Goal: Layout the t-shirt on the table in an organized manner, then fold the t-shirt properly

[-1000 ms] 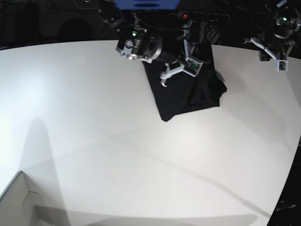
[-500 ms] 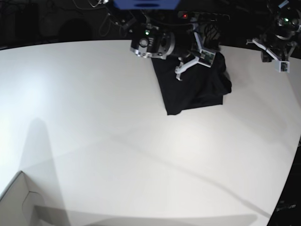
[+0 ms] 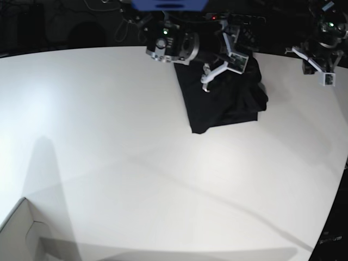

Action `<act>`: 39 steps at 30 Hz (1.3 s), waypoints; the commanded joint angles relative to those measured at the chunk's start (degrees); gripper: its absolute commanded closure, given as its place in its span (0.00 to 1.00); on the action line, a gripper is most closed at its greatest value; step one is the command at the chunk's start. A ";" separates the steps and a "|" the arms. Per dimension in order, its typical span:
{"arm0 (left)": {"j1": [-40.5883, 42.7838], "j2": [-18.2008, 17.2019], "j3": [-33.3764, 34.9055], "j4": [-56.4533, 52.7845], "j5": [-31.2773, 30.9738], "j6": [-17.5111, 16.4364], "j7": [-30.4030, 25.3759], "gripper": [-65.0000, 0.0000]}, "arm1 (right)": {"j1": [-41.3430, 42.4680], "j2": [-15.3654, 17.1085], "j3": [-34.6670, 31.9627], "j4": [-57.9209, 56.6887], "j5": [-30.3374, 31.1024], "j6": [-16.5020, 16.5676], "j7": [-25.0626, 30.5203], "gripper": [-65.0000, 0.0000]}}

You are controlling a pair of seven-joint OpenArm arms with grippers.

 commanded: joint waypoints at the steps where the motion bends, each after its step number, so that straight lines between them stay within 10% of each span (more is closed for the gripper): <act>1: 0.03 -0.64 -0.29 1.10 -0.42 0.08 -1.05 0.92 | 0.30 -0.65 -0.17 0.80 1.23 -0.03 1.34 0.46; 21: -0.06 -1.26 -2.92 5.14 -0.51 -0.01 -0.53 0.92 | 5.05 4.54 -13.70 -6.58 1.14 -0.03 1.34 0.46; 32: -4.63 -3.19 -7.94 9.97 -25.12 -0.01 22.86 0.80 | 2.94 9.46 -2.10 2.38 1.32 -0.03 1.43 0.46; 39: -7.71 -2.22 2.17 9.36 -26.62 0.87 26.55 0.78 | -0.05 9.55 5.46 3.70 1.32 -0.03 1.52 0.46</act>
